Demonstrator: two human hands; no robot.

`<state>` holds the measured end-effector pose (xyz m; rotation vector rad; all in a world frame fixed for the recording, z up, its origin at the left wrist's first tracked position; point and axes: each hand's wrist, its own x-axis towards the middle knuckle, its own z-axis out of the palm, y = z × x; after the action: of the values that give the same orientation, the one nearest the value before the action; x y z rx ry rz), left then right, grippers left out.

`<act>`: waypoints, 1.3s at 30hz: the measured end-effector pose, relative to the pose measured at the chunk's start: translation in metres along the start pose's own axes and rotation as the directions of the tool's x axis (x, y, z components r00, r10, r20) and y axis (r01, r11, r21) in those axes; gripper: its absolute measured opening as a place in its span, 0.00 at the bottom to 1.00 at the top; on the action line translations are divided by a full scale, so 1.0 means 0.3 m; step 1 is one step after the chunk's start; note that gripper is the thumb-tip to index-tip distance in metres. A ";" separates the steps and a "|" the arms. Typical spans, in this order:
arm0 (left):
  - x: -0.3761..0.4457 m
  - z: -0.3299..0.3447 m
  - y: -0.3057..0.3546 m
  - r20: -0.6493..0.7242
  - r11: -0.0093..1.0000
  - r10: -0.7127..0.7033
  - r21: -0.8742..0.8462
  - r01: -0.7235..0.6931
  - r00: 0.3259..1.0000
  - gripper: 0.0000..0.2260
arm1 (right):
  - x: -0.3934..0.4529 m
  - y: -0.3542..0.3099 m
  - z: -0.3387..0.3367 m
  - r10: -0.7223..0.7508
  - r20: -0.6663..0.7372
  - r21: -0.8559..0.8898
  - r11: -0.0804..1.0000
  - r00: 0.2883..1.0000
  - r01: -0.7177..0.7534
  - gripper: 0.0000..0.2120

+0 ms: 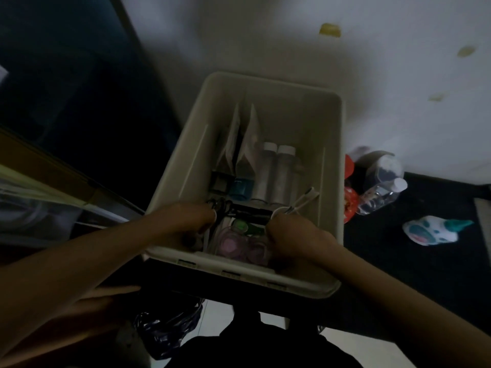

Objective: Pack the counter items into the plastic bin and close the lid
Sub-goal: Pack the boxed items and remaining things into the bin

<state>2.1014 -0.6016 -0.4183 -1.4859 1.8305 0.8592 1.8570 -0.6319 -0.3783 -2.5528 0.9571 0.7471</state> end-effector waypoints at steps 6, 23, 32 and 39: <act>-0.098 -0.183 0.070 -0.242 0.982 0.086 -0.142 -0.123 0.967 0.13 | -0.181 0.097 -0.119 0.105 -0.270 0.487 0.872 0.957 0.042 0.07; 0.151 -0.451 1.168 -0.644 0.745 0.316 -0.286 -0.603 0.696 0.11 | -0.754 0.884 0.318 0.777 -0.368 0.827 0.524 0.510 -0.202 0.08; 0.547 -0.387 1.503 -0.569 0.834 0.140 -0.374 -0.406 0.810 0.29 | -0.638 1.191 0.545 0.681 -0.352 0.756 0.611 0.642 -0.234 0.22; 0.591 -0.359 1.560 -0.563 0.805 0.107 -0.435 -0.404 0.820 0.30 | -0.608 1.216 0.590 0.659 -0.410 0.730 0.652 0.630 -0.207 0.12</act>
<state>1.6037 -0.7179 -0.4483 -1.9851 2.3659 1.2948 1.4290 -0.7230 -0.4567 -1.9200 1.7784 -0.4300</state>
